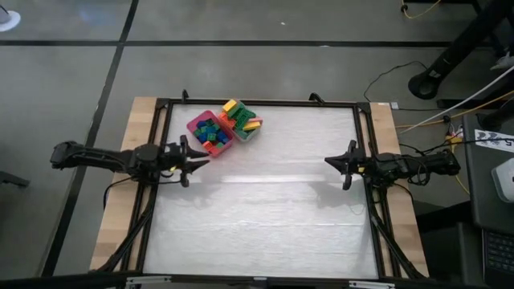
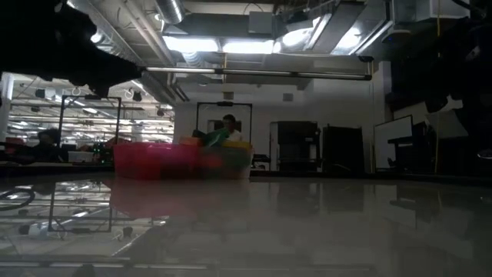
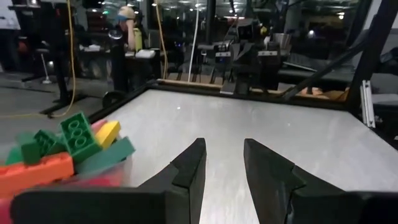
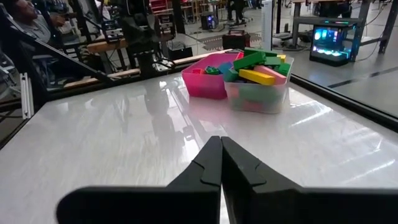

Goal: Sort blocks by size
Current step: Return to Home Position

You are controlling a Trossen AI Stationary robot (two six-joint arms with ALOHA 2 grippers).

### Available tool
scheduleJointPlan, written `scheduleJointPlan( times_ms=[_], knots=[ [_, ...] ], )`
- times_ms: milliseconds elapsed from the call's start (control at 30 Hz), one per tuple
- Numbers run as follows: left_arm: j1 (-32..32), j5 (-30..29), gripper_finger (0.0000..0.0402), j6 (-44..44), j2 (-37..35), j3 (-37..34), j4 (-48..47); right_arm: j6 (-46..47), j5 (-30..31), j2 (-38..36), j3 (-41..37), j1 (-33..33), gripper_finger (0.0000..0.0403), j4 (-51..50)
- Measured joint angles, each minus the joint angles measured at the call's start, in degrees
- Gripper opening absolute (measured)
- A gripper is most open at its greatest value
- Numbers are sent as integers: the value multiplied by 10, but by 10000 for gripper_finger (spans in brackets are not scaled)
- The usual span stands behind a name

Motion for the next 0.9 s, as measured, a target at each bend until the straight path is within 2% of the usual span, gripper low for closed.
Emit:
scheduleJointPlan(
  times_ms=[300,433,767,900],
  knots=[
    [0,-1,98,-51,-120,-19,-110,16,-16,0,-1,0,5,-3],
    [0,6,98,-24,-152,-19,-111,18,-40,0,-1,0,5,-5],
    [1,7,98,86,-141,-19,-111,15,-45,0,-2,0,5,-6],
    [1,7,98,63,-126,-19,-111,13,-35,0,-2,0,5,-6]
  ],
)
